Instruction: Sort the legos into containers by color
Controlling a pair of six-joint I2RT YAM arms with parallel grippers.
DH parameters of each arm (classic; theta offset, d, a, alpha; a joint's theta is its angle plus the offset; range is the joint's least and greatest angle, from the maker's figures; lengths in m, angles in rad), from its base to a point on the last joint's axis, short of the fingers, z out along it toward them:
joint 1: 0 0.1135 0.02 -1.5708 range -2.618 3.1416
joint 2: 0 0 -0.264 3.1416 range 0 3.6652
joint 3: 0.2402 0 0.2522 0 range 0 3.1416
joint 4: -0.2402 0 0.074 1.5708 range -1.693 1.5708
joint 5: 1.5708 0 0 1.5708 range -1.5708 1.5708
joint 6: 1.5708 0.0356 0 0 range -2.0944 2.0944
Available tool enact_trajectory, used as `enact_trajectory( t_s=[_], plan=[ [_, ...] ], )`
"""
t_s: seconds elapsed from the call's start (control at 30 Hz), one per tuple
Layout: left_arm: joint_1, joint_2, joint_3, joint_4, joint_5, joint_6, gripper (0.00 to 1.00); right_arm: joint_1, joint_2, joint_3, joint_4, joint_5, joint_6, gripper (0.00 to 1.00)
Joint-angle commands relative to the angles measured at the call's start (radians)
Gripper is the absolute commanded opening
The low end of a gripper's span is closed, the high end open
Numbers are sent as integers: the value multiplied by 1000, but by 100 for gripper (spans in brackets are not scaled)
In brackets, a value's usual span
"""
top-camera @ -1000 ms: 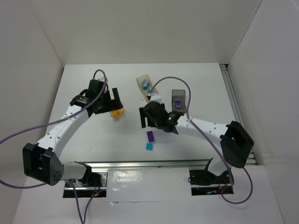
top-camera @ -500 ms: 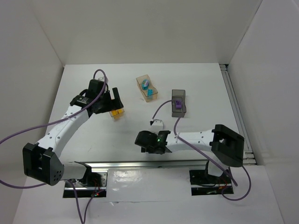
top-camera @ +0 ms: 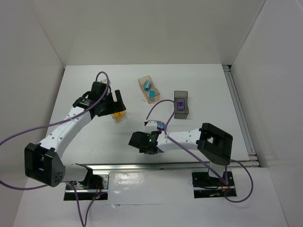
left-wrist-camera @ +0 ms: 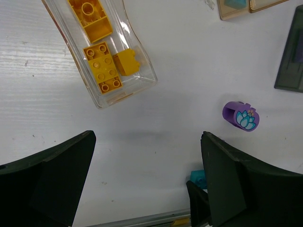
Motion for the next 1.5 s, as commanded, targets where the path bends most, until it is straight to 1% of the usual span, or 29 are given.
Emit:
enact_trajectory(
  t_s=[0.0, 0.17, 0.3, 0.33, 0.4, 0.47, 0.5, 0.53, 0.57, 0.63, 0.67, 0.7, 0.73, 0.77, 0.83, 0.87, 1.03, 1.17, 1.23, 1.33, 1.37, 1.43, 1.47],
  plan=[
    [-6, -10, -4, 26, 2, -14, 100, 3, 17, 50, -6, 52, -7, 55],
    [-6, -10, -4, 26, 2, -14, 100, 3, -6, 40, 3, 70, -16, 44],
    [-6, -10, -4, 26, -7, -14, 100, 3, -49, 49, 3, 93, -54, 41],
    [-6, -19, -4, 13, -29, -14, 100, 3, -66, 63, 3, 93, -85, 41],
    [-6, -19, 17, -1, -59, -14, 100, 3, -90, 86, 3, 165, -117, 41],
    [-6, -45, 27, -13, -105, -14, 100, -8, -129, 108, 3, 228, -207, 41],
    [3, -54, 42, -26, -115, -14, 100, -25, -129, 138, 23, 253, -249, 41],
    [3, -77, 54, -26, -124, -24, 100, -82, -143, 154, 72, 253, -359, 41],
    [3, -91, 54, -26, -124, -24, 100, -120, -143, 171, 72, 236, -405, 41],
    [3, -114, 54, -26, -145, -36, 100, -198, -153, 195, 176, 160, -500, 41],
    [14, -123, 67, -37, -168, -36, 100, -277, -153, 195, 216, 132, -562, 41],
    [14, -134, 67, -37, -168, -36, 100, -319, -153, 214, 274, 101, -583, 41],
    [23, -134, 91, -65, -181, -36, 100, -357, -117, 250, 299, 51, -603, 41],
    [23, -143, 91, -66, -191, -27, 100, -426, -94, 279, 312, 31, -629, 41],
    [34, -156, 100, -81, -191, -27, 100, -482, -36, 351, 321, -18, -659, 41],
    [44, -168, 100, -81, -191, -27, 100, -524, 30, 437, 321, -34, -679, 41],
    [54, -177, 82, -81, -161, -27, 100, -598, 188, 669, 295, -103, -717, 42],
    [54, -157, 82, -81, -150, -18, 100, -651, 325, 805, 249, -143, -717, 42],
    [54, -148, 82, -81, -150, -8, 100, -651, 362, 846, 236, -163, -708, 42],
    [54, -139, 82, -81, -150, 1, 100, -660, 432, 925, 182, -183, -708, 48],
    [54, -139, 82, -81, -139, 1, 100, -660, 455, 963, 165, -192, -719, 59],
    [54, -139, 82, -81, -127, 22, 100, -660, 456, 964, 152, -180, -719, 64],
    [54, -139, 82, -81, -127, 22, 100, -660, 433, 921, 152, -169, -719, 66]
  ],
)
